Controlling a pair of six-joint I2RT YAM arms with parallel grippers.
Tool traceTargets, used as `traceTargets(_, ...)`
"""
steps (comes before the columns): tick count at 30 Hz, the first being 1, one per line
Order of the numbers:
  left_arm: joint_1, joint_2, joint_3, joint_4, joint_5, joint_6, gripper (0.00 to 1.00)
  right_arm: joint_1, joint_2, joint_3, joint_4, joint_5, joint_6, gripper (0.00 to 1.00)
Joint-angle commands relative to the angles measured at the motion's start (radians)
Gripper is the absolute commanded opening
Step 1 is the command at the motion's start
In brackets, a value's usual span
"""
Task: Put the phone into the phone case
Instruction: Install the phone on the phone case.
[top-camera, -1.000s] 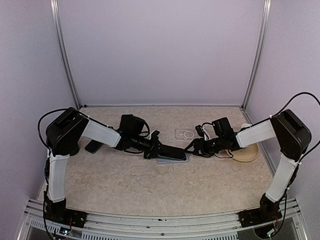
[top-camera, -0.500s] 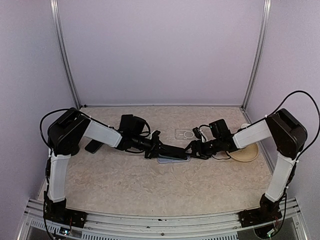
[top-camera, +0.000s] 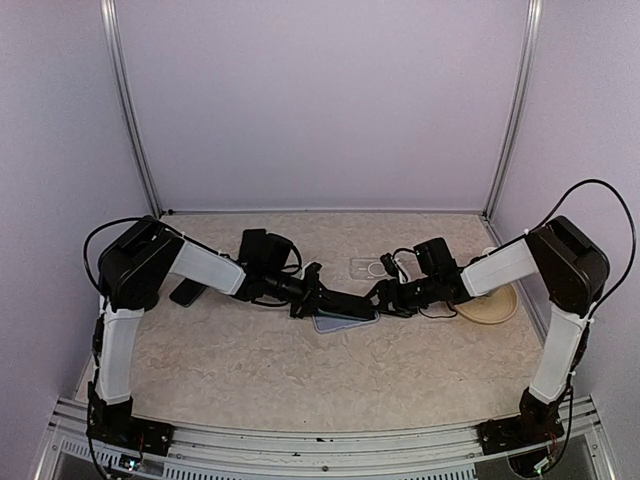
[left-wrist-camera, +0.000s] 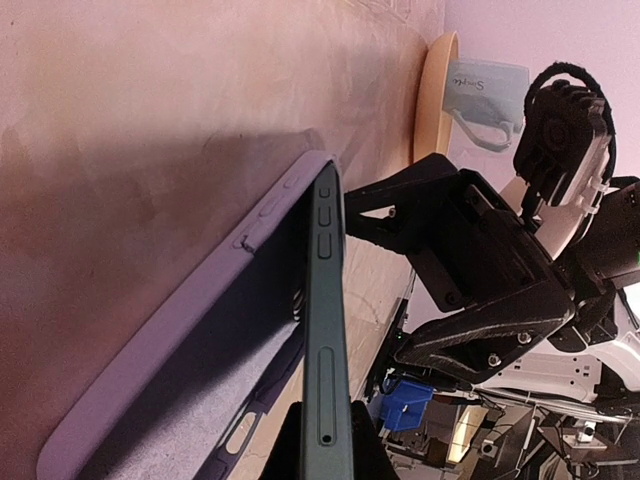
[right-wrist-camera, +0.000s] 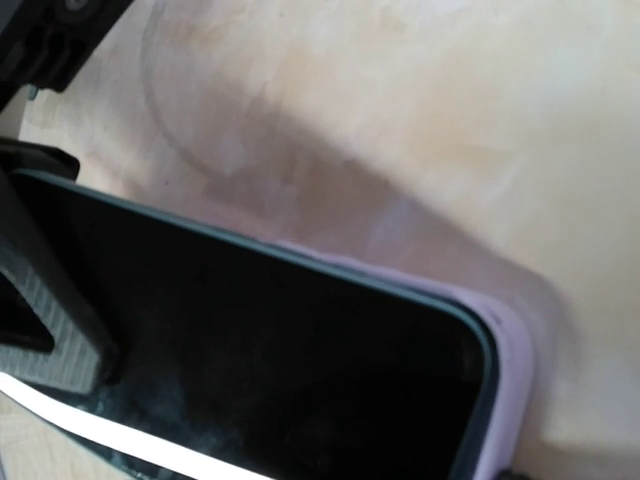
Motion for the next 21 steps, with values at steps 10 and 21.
traceTargets(10, 0.003, 0.011, -0.142, 0.196, -0.084, -0.164, 0.0, 0.074, 0.028, 0.003, 0.014, -0.002, 0.029, 0.77)
traceTargets(21, 0.0, -0.003, -0.201, 0.329, -0.127, -0.277, 0.0, 0.11, 0.029, -0.011, 0.032, 0.005, 0.047, 0.77)
